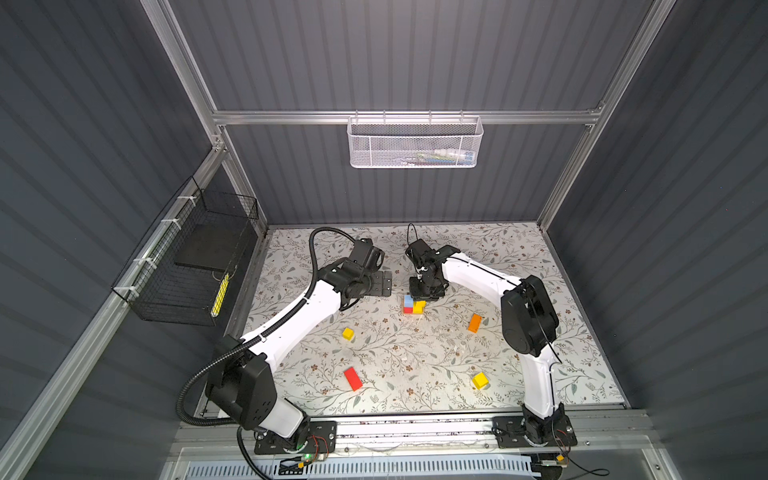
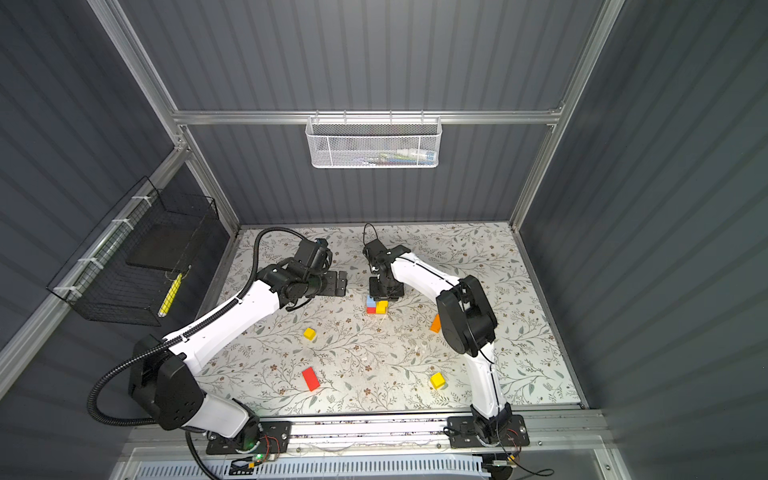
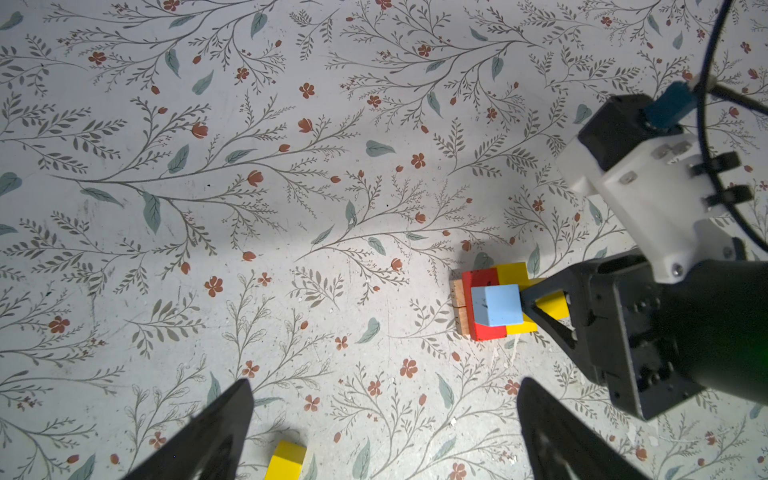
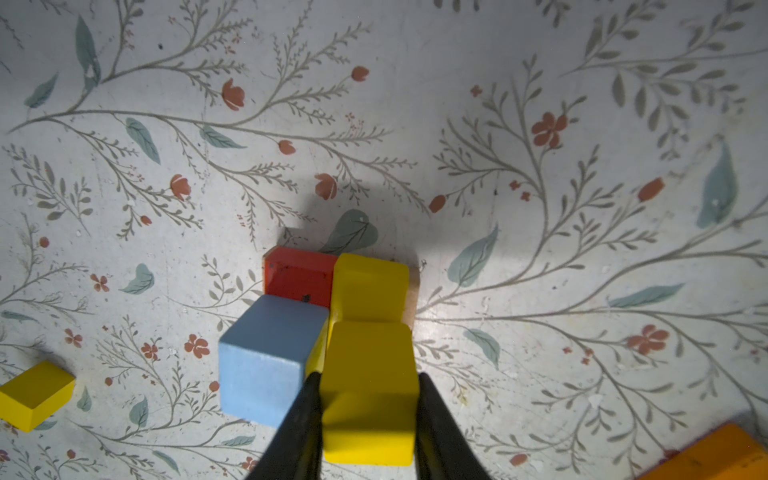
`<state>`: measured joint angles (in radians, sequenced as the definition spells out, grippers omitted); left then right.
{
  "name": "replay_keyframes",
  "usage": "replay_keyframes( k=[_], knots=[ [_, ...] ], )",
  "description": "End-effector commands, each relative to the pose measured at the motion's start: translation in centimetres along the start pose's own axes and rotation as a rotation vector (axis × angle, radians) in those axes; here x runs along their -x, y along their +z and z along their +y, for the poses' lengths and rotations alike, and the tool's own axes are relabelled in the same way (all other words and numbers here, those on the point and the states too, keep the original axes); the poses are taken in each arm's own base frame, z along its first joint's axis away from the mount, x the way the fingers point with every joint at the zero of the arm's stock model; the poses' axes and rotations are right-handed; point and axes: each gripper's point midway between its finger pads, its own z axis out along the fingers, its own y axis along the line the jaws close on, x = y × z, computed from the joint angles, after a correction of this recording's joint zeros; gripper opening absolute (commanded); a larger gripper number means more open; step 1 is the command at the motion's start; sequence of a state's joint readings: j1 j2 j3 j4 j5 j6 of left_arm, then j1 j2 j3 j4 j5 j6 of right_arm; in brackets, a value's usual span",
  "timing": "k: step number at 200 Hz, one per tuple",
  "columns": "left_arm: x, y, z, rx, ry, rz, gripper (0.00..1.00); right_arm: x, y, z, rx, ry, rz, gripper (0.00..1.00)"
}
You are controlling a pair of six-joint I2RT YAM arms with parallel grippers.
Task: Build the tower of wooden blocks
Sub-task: 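Lift the yellow cube and carry it over the stack with the right gripper, then lower the yellow cube onto the yellow block while the left gripper approaches the stack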
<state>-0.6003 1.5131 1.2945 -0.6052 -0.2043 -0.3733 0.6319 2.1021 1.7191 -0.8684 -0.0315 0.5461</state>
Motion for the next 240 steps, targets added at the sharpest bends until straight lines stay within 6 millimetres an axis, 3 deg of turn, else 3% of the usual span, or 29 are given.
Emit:
replay_keyframes(
  k=[1, 54, 132, 240],
  knots=[
    [0.4, -0.7, 0.1, -0.013, -0.015, -0.007, 0.99, 0.2, -0.6, 0.5, 0.007, 0.007, -0.005, 0.35],
    [0.4, -0.8, 0.3, -0.011, -0.018, -0.01, 0.99, 0.3, -0.6, 0.6, 0.008, 0.01, -0.007, 0.42],
    [0.5, -0.8, 0.3, -0.015, -0.023, -0.01, 0.99, 0.2, -1.0, 0.4, 0.0, 0.016, -0.01, 0.42],
    [0.3, -0.5, -0.5, -0.059, -0.024, 0.006, 0.9, 0.2, -2.4, 0.1, 0.002, 0.03, -0.04, 0.45]
  ],
)
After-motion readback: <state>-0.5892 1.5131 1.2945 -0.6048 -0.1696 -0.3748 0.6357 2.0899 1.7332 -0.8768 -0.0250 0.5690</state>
